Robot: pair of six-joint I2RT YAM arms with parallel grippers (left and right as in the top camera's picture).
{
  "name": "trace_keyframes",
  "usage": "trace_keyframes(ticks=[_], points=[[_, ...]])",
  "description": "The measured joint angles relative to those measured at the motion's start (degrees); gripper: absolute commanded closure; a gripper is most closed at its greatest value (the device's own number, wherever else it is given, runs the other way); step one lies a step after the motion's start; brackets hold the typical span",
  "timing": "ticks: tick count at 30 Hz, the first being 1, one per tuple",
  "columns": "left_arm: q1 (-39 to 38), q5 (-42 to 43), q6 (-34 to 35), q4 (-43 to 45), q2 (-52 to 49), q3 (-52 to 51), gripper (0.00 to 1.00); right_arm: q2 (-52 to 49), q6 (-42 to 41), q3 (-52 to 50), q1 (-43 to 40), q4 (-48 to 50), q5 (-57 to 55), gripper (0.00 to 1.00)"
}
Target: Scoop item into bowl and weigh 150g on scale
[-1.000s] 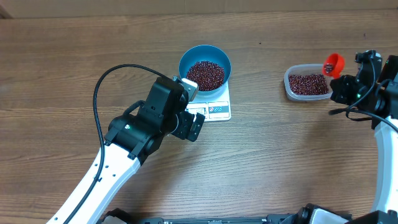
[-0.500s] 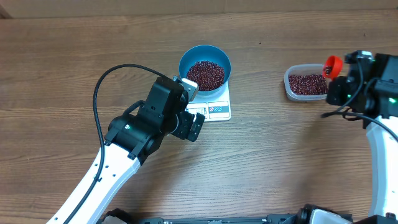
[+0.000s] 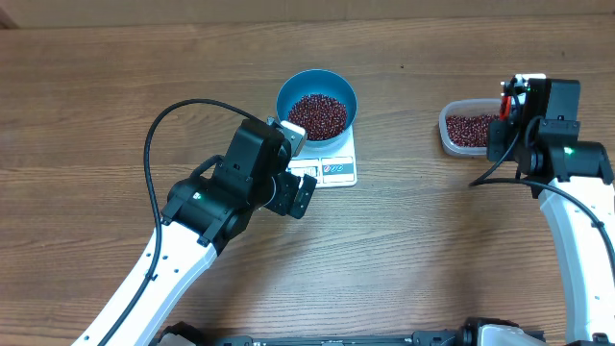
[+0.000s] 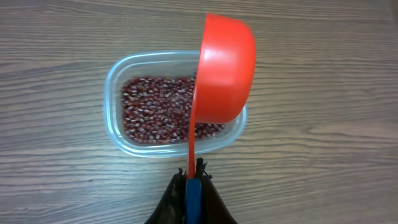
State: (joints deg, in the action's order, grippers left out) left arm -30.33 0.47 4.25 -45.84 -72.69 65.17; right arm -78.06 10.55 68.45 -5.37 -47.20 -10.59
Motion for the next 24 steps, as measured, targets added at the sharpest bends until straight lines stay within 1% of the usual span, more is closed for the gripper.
trace_keyframes(ticks=[10,24], points=[[-0.02,0.0,0.0,0.0,0.0,0.0,0.0,0.0,0.0,0.0,0.0,0.0,-6.34,0.96],[-0.02,0.0,0.0,0.0,0.0,0.0,0.0,0.0,0.22,0.0,0.0,0.7,-6.95,0.96]])
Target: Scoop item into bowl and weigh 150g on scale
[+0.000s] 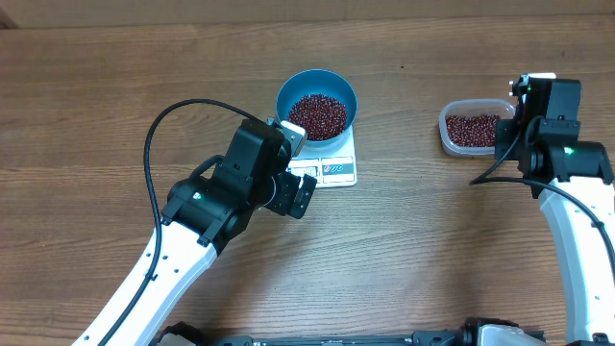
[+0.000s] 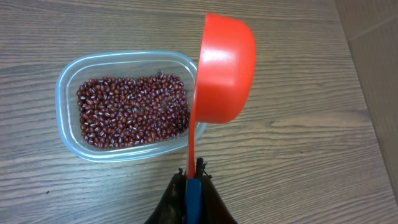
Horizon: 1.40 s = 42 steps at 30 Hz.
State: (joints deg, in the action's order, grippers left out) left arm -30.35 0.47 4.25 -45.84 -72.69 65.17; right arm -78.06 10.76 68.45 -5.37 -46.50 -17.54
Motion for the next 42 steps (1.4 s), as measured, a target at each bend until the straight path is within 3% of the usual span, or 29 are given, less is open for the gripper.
trace_keyframes(ticks=[8,13,17,24,31,42], points=[[0.02,0.0,0.0,0.0,0.0,0.0,0.0,0.0,4.72,0.0,0.0,1.01,0.02,0.96],[0.02,0.0,0.0,0.0,0.0,0.0,0.0,0.0,14.47,0.0,0.0,1.03,3.15,0.96],[0.02,0.0,0.0,0.0,0.0,0.0,0.0,0.0,17.53,0.0,0.0,1.18,6.93,0.96],[0.02,0.0,0.0,0.02,0.0,0.0,0.0,0.0,19.1,0.0,-0.02,2.56,24.3,0.96],[0.02,0.0,0.0,0.0,0.0,0.0,0.0,-0.44,19.26,0.0,0.17,9.53,53.48,0.96],[0.02,0.0,0.0,0.02,0.0,0.0,0.01,-8.7,16.52,0.0,2.84,10.8,62.51,0.96]])
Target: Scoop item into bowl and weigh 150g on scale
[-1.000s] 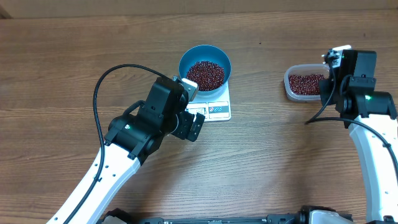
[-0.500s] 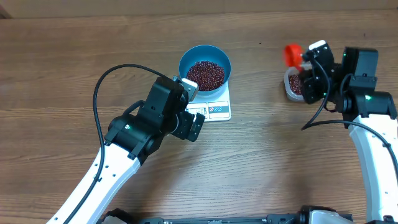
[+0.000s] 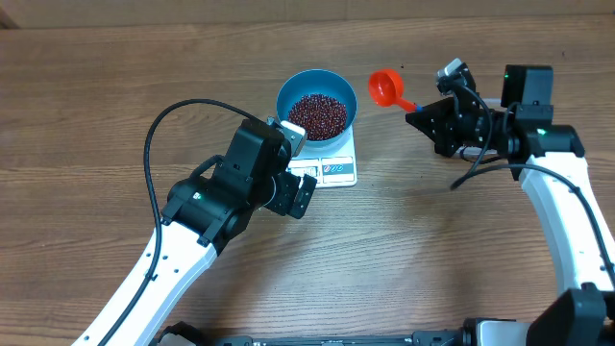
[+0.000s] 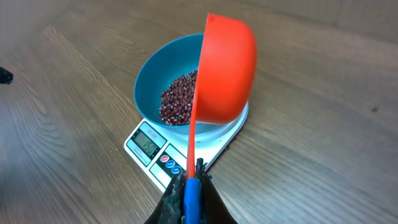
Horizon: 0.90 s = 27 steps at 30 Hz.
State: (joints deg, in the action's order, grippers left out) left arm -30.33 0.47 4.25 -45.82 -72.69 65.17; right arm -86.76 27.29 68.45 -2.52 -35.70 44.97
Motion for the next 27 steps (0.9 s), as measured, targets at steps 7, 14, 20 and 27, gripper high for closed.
trace_keyframes(ticks=[7,14,20,27], points=[[0.0,0.0,0.0,-0.02,0.0,0.0,0.0,-1.29,-8.96,0.0,0.0,1.2,-4.74,0.96],[0.0,0.0,0.0,-0.02,0.0,0.0,0.0,-1.4,-25.11,0.0,0.0,-0.81,-22.45,0.96],[0.0,0.0,0.0,0.0,0.0,0.0,0.0,-1.44,-31.8,0.0,-0.02,-2.45,-33.83,0.96],[0.0,0.0,0.0,-0.02,0.0,0.0,0.0,-3.34,-33.33,0.0,-2.91,-4.85,-37.99,0.96]])
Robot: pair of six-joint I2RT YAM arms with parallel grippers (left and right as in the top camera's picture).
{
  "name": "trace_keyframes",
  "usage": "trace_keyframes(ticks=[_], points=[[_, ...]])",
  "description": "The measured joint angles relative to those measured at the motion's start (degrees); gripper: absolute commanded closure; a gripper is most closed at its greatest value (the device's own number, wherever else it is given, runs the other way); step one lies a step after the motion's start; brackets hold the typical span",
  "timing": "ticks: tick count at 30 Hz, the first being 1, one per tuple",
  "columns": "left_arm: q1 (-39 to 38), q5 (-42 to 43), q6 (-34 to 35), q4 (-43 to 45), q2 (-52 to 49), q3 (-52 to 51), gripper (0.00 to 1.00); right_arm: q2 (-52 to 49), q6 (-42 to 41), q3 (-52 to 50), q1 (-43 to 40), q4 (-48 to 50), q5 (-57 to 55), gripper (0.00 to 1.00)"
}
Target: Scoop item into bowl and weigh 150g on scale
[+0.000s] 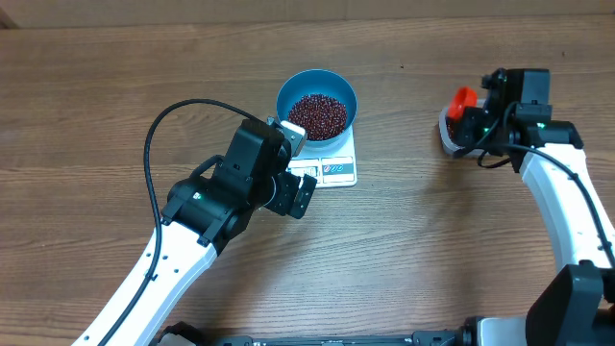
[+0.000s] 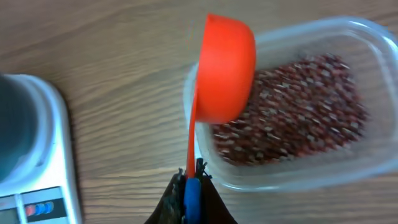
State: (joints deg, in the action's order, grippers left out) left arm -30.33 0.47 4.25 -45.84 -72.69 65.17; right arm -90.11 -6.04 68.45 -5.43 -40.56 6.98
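Note:
A blue bowl [image 1: 317,104] of red beans sits on the white scale [image 1: 332,169] at the table's middle. At the right stands a clear tub [image 2: 348,149] of red beans [image 2: 292,118]. My right gripper [image 2: 193,180] is shut on the handle of the orange scoop [image 2: 224,68], whose cup hangs over the tub's left rim, seen side-on; the scoop [image 1: 465,97] shows orange in the overhead view too. My left gripper [image 1: 300,197] rests on the table by the scale's left front corner; whether it is open or shut does not show.
The scale's edge and display buttons [image 2: 37,205] show at the left of the right wrist view. A black cable [image 1: 159,125] loops over the left arm. Bare wood lies all round.
My right gripper has moved with the scoop from beside the blue bowl back to the right, and now holds it over the tub's left rim. The left arm has not moved.
My right gripper held the scoop over the bean tub at the right, first above its middle, then at its right end. Later the scoop was near the bowl on the scale. Now it is back over the tub. The left arm stayed put throughout.

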Motion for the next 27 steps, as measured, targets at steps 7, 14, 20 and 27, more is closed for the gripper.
trace_keyframes(ticks=[7,14,20,27], points=[[0.0,0.0,0.0,0.02,0.0,0.0,0.0,-0.5,-0.17,-0.72,-2.89,-0.5,-0.81,0.92],[0.0,0.0,0.0,0.0,0.0,0.0,0.0,-0.5,-0.37,-5.95,-3.21,1.44,-1.03,0.87],[0.0,0.0,0.0,0.02,0.0,0.0,0.0,-0.5,-0.37,-7.76,-3.21,3.08,-1.05,0.68],[0.0,0.0,0.0,0.0,0.0,0.0,0.0,-0.5,-0.46,-7.76,-3.21,3.13,-1.25,0.0]])
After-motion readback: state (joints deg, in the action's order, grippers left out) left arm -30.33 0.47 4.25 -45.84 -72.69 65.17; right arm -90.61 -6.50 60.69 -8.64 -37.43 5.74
